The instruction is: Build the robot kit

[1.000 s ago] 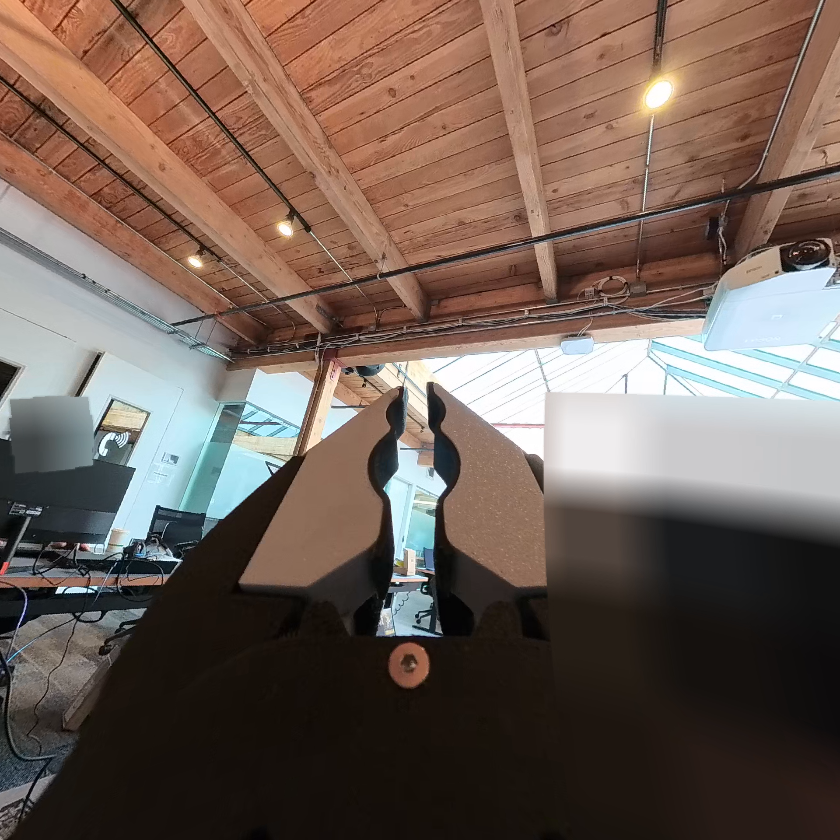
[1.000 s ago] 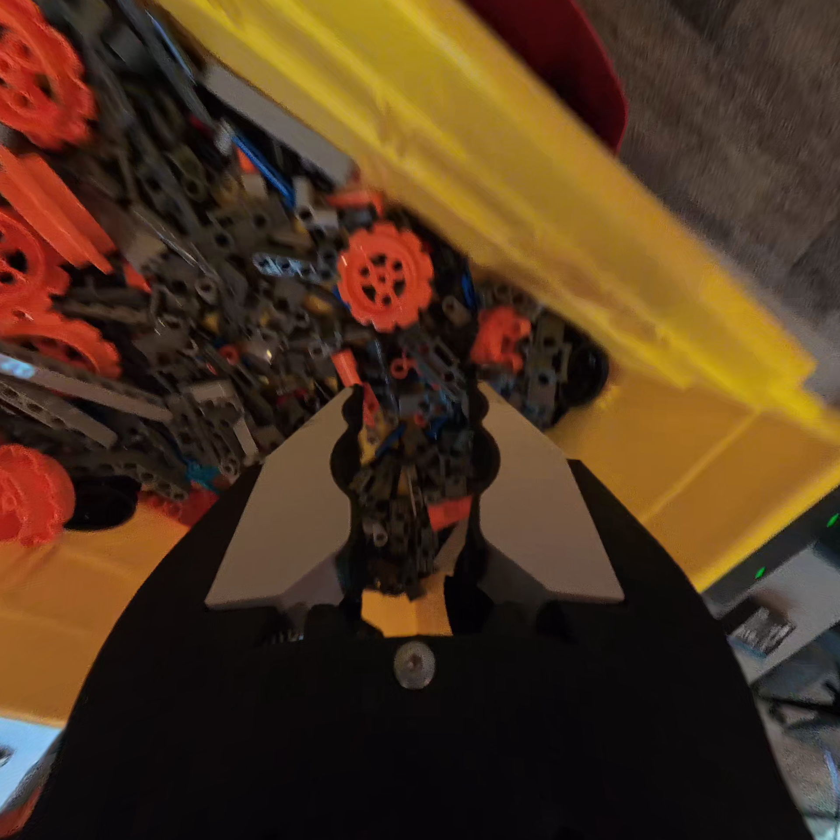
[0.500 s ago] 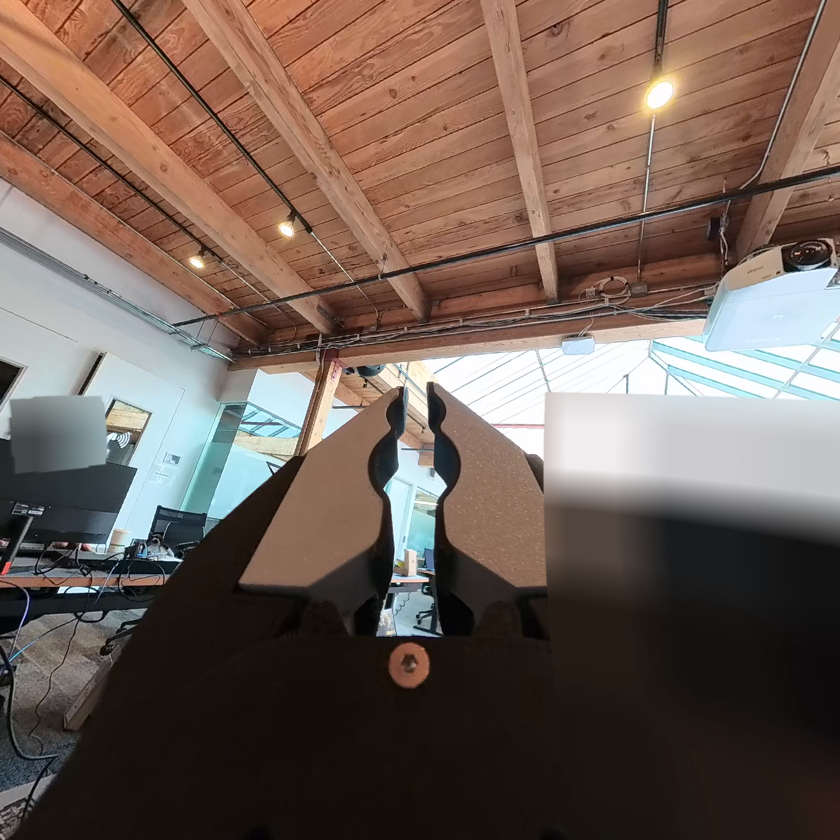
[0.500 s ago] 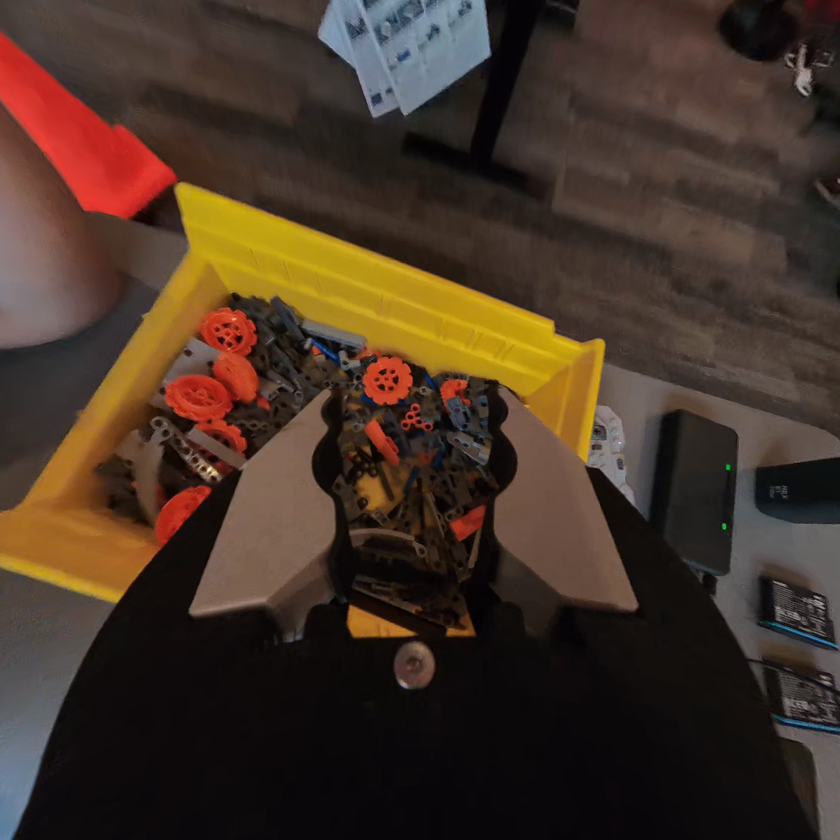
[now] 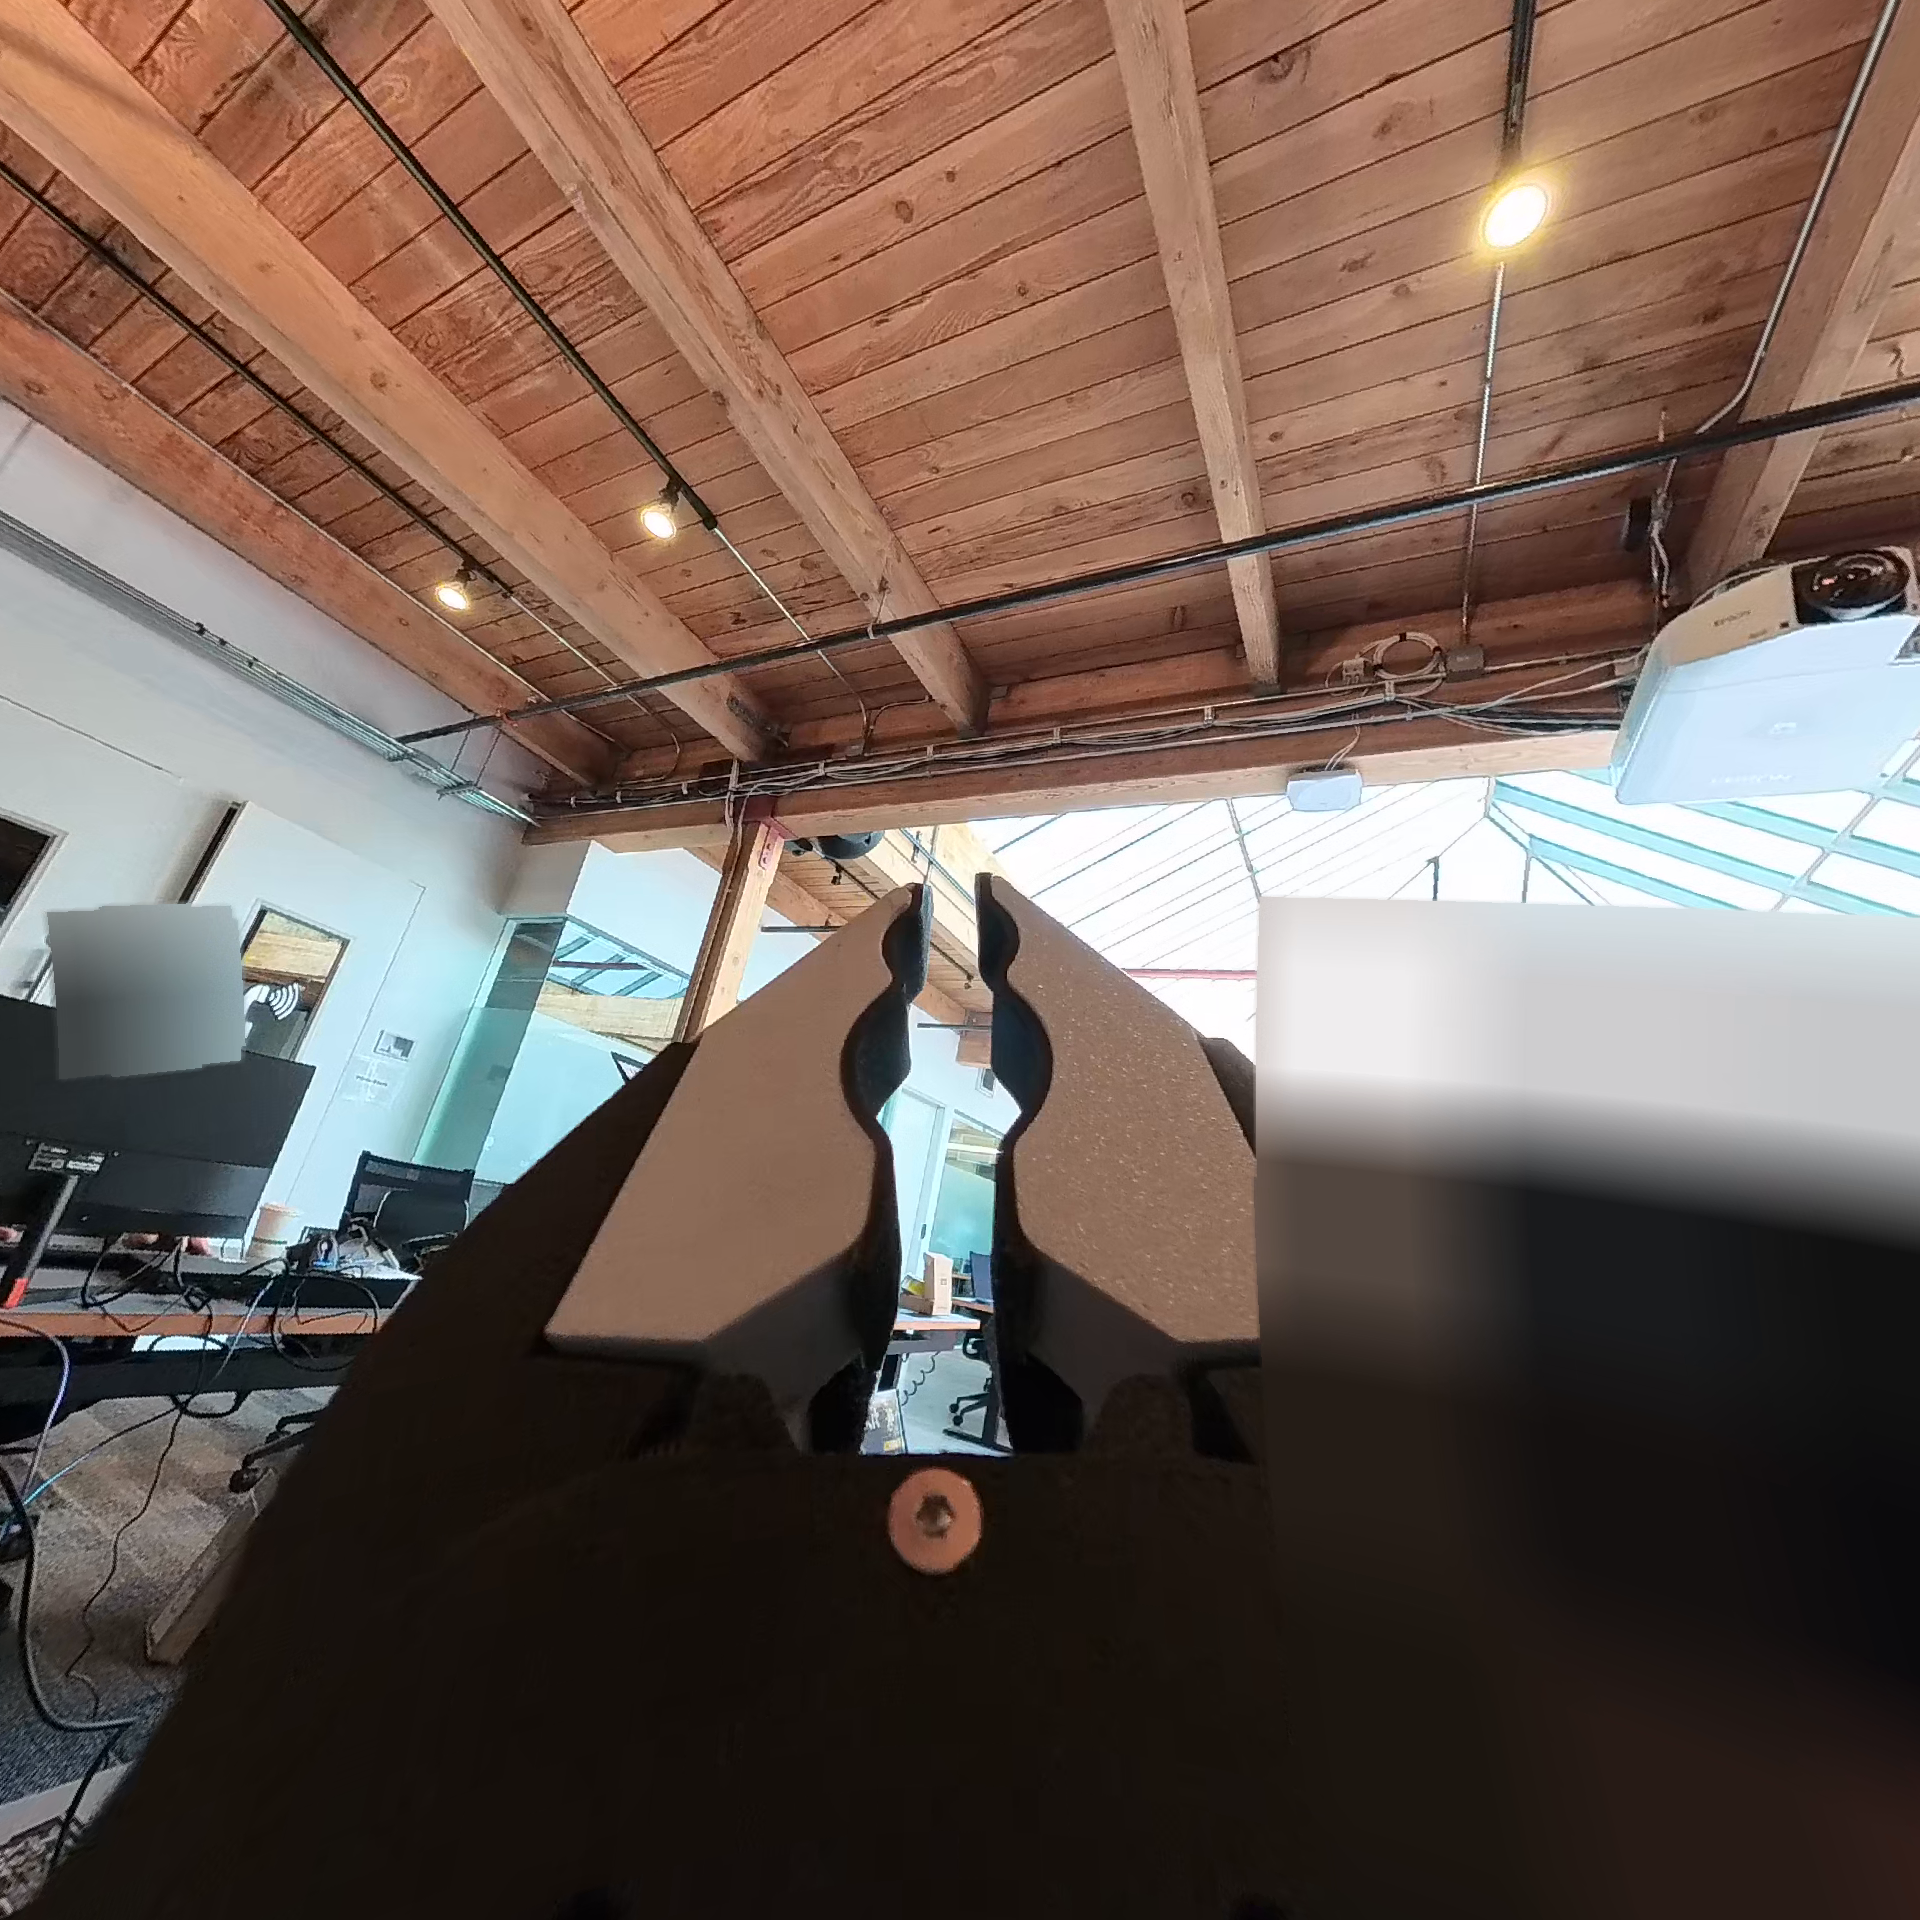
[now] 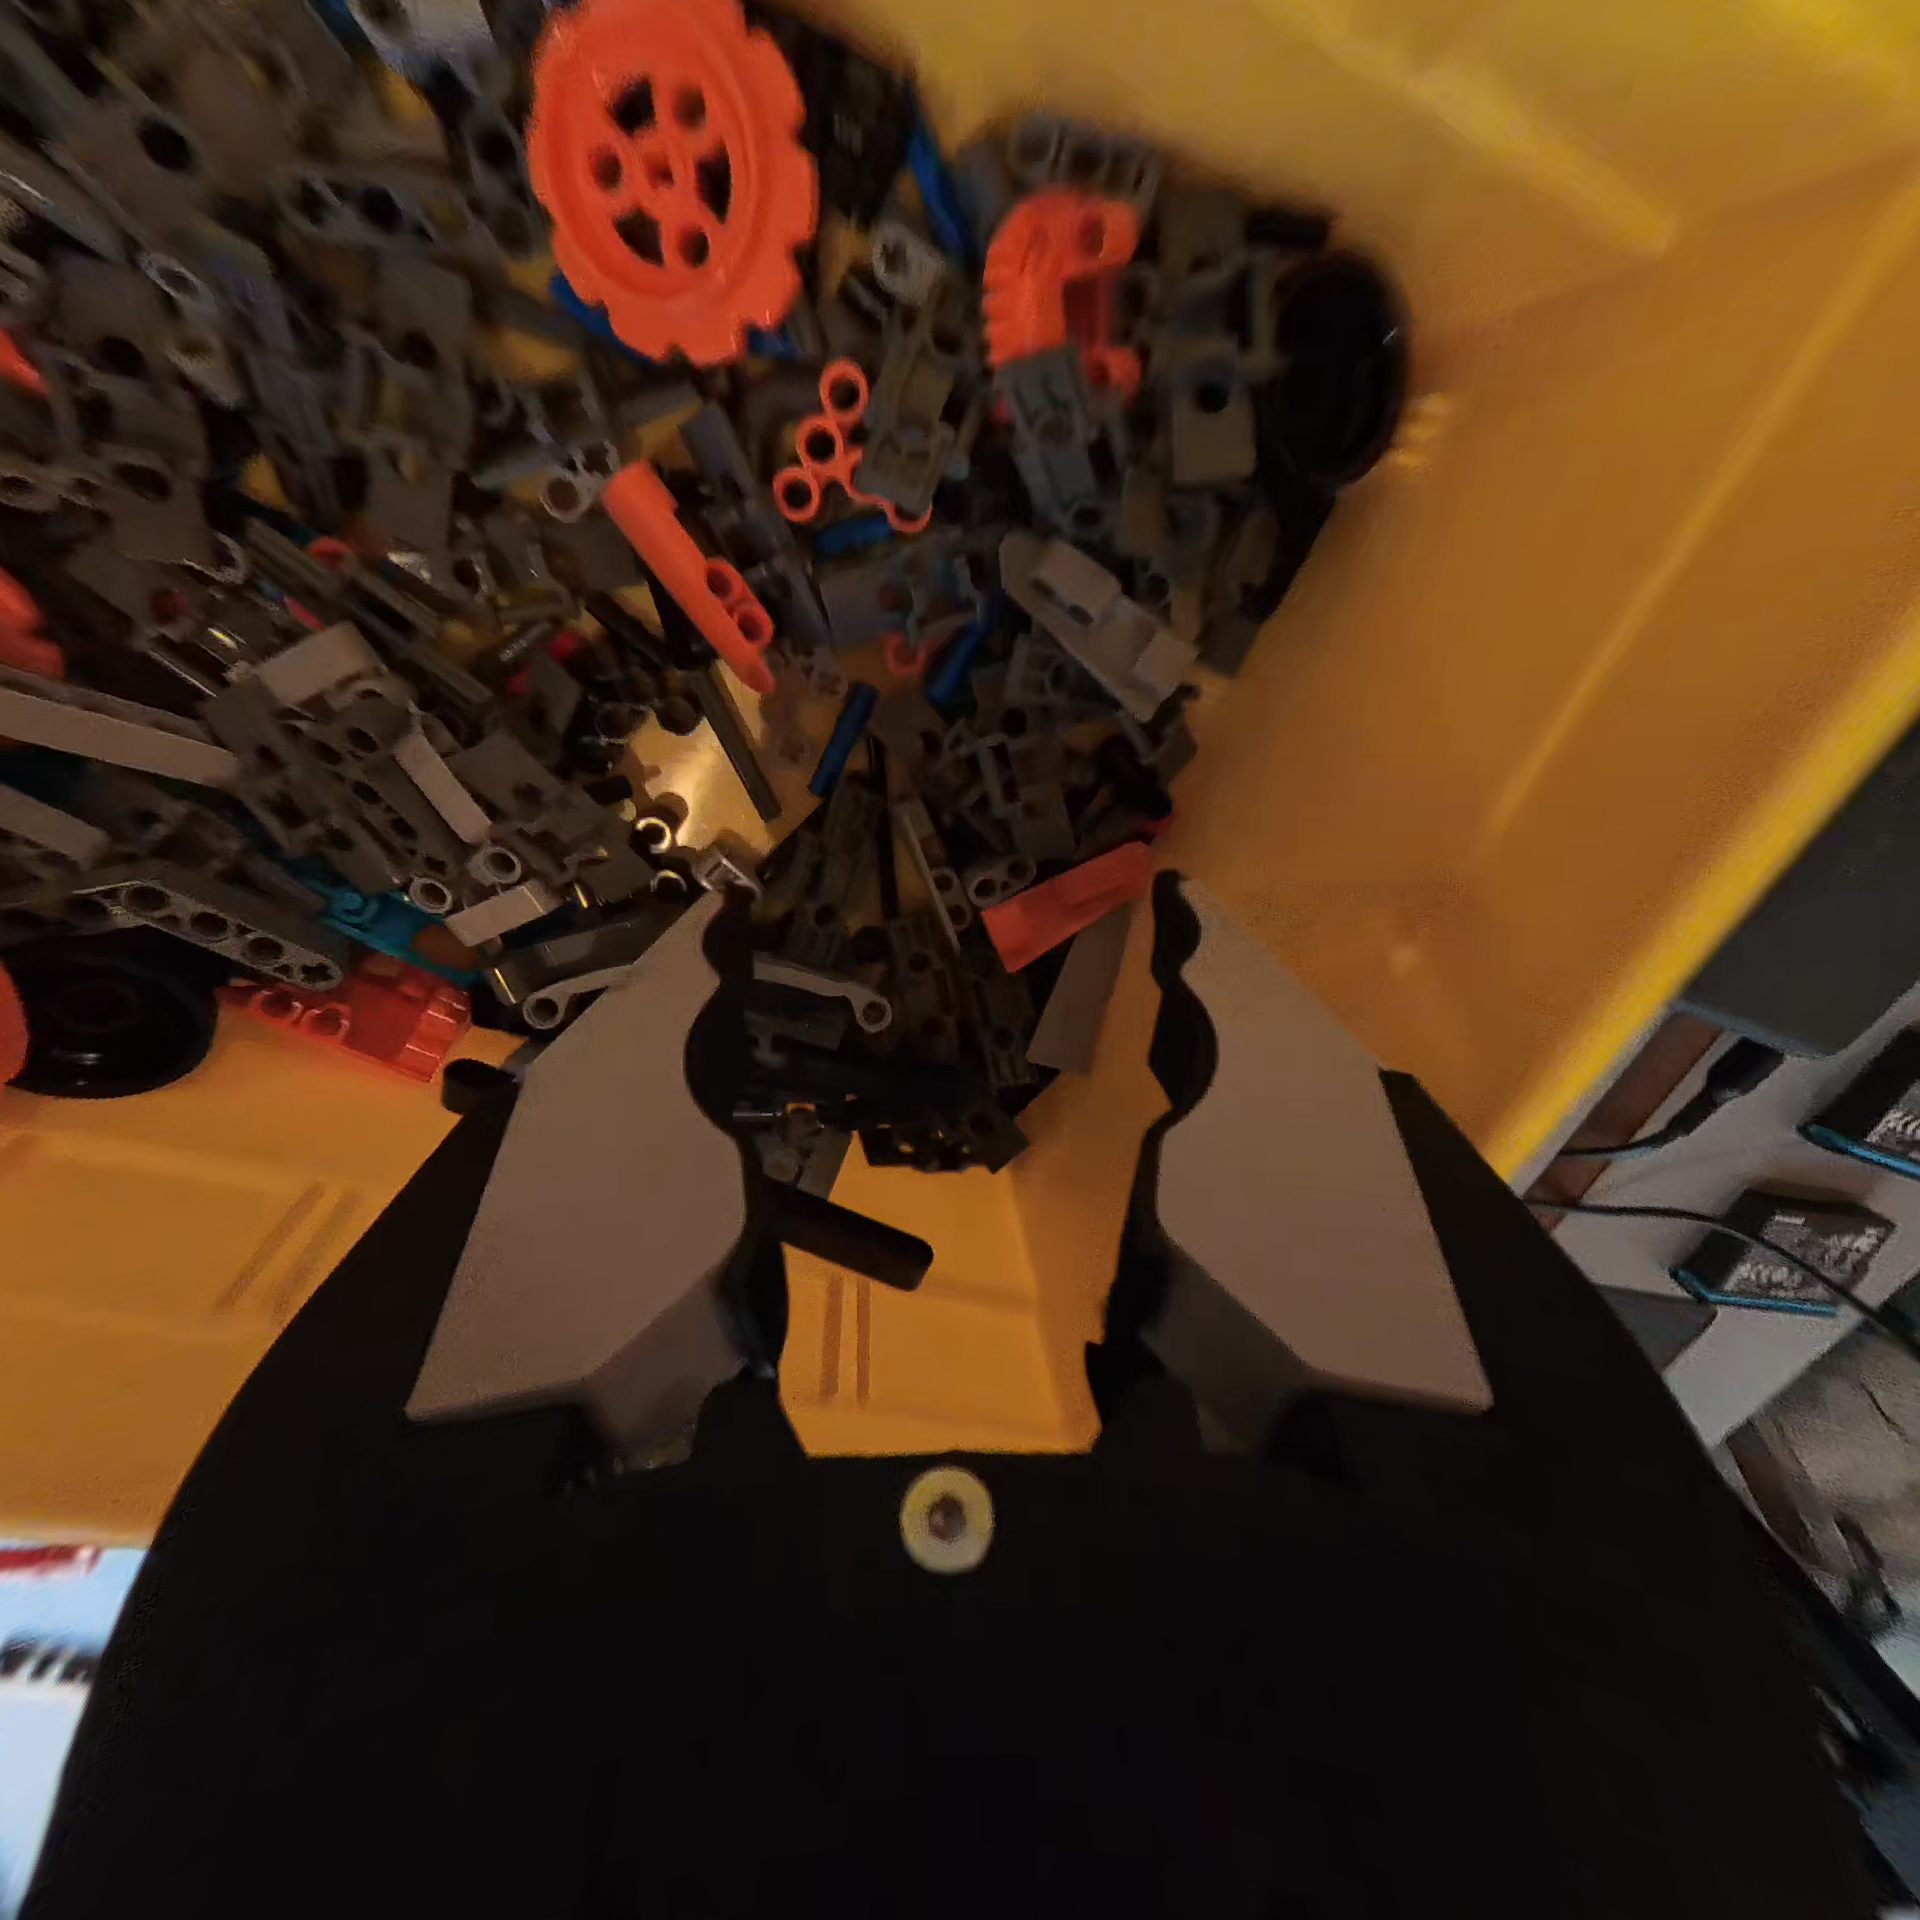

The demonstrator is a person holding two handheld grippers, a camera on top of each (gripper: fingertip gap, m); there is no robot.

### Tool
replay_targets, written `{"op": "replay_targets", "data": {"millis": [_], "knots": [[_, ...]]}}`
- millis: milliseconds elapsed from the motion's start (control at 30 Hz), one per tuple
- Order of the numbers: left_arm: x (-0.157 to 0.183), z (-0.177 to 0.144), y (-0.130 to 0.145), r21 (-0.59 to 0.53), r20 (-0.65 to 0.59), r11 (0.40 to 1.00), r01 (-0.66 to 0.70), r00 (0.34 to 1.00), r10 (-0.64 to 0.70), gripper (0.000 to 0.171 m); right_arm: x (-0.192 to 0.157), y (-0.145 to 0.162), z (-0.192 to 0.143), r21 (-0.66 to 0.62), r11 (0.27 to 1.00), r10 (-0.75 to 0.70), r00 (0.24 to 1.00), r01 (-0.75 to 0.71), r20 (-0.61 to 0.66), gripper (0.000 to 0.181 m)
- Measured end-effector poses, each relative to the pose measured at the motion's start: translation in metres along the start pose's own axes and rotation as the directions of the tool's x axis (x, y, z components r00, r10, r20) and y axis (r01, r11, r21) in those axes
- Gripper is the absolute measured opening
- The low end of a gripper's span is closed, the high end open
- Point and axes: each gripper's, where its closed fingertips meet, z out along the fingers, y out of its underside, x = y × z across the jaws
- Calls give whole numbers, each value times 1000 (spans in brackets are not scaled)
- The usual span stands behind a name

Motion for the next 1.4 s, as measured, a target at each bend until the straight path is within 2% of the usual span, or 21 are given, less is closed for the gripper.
{"op": "replay_targets", "data": {"millis": [100,200,267,367,467,567,667,833,933,1100,1167,1267,1400], "knots": [[1,0,0,1,-1,1000,-1,1000,1,6,0,4,8,-112,994,-14,1000,12,-20,84],[1,0,-1,2,-3,1000,0,1000,0,6,1,2,12,-182,983,-11,1000,7,-23,82],[1,0,0,1,-4,1000,1,1000,-1,6,6,2,15,-228,973,-44,998,33,-43,74],[2,-1,-1,3,-4,1000,-1,1000,1,6,2,6,20,-303,951,-58,998,57,7,64],[2,-1,-1,3,-5,1000,-2,1000,2,6,2,-1,22,-295,942,-154,987,159,40,56],[2,0,-1,1,-4,1000,-3,1000,3,6,0,-1,23,-311,929,-182,980,199,85,51],[2,0,0,-2,-4,1000,-1,1000,1,6,3,-4,22,-314,919,-222,971,239,88,23],[1,1,2,-5,-2,1000,-2,1000,2,6,-2,-18,16,-286,923,-232,966,256,113,19],[1,2,3,-7,0,1000,-1,1000,1,6,-7,-41,6,-199,943,-251,962,268,106,11],[0,3,4,-13,-1,1000,1,1000,-1,6,-11,-75,-10,-79,957,-272,959,278,80,11],[1,3,4,-12,-1,1000,0,1000,0,6,-9,-79,-13,-67,962,-262,963,266,67,22],[2,2,2,-7,-2,1000,-1,1000,1,6,-4,-64,-17,-126,963,-231,970,238,72,36],[2,1,0,-1,-3,1000,-4,1000,4,6,-4,-23,-13,-264,945,-168,979,193,115,41]]}}
